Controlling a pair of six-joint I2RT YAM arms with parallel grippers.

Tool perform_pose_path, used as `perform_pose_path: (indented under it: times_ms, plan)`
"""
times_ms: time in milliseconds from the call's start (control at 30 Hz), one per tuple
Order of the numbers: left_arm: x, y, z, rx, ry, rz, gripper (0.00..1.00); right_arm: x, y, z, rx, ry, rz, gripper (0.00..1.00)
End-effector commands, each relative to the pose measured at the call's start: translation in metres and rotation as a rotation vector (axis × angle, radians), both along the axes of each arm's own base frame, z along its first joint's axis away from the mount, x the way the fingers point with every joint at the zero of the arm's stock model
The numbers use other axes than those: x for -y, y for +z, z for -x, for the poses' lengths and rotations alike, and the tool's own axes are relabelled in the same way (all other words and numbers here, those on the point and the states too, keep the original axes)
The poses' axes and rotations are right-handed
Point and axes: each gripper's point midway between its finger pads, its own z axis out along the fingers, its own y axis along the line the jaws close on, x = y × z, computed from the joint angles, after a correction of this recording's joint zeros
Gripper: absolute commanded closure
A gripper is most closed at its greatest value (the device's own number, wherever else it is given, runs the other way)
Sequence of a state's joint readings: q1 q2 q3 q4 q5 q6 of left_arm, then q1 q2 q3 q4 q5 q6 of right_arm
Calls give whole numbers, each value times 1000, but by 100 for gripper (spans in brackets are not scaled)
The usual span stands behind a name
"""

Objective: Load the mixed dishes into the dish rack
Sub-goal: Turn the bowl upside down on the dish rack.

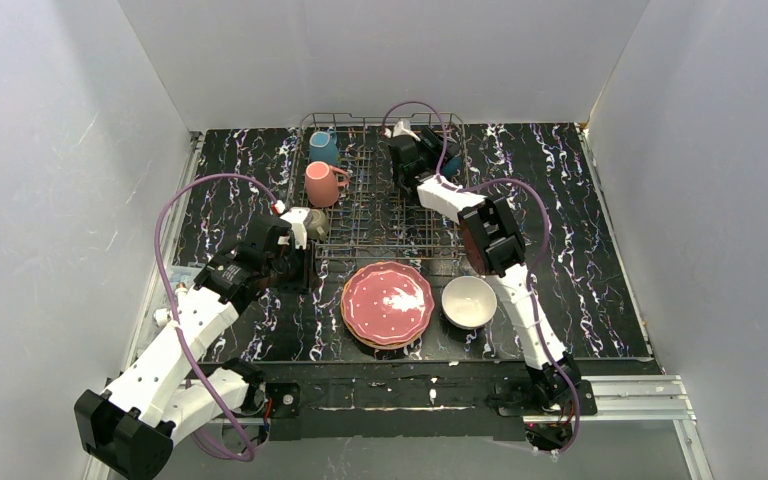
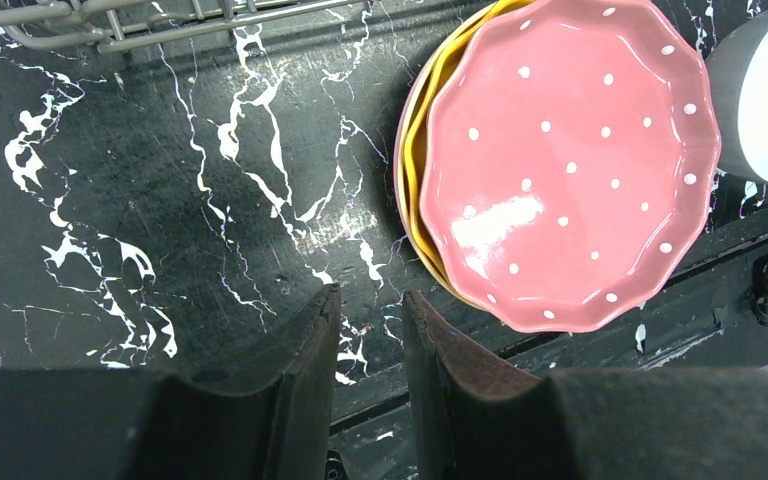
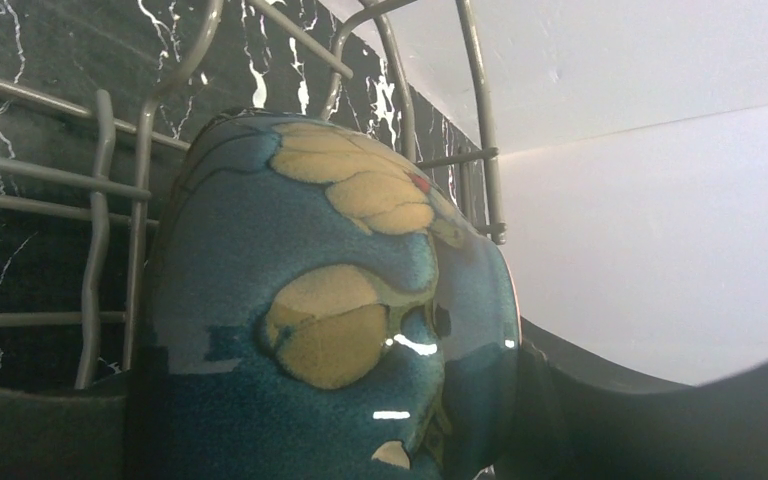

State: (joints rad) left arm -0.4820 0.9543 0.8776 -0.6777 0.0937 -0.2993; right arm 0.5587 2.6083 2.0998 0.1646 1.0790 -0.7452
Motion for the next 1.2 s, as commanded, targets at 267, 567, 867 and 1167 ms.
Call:
perform_pose_path:
  times_ms: [267, 567, 867, 1167]
  plan:
    - [-3, 4, 0, 23, -1, -12, 72, -1, 44, 0, 134, -39, -65, 52]
    - [-3, 4, 1, 26, -2, -12, 71, -16, 30, 6, 93, -7, -68, 13]
    - [-3, 5, 1, 27, -3, -9, 71, -18, 25, 9, 60, 10, -84, 2]
    - [-3, 6, 1, 28, -5, -6, 71, -25, 26, 11, 36, 32, -121, 2]
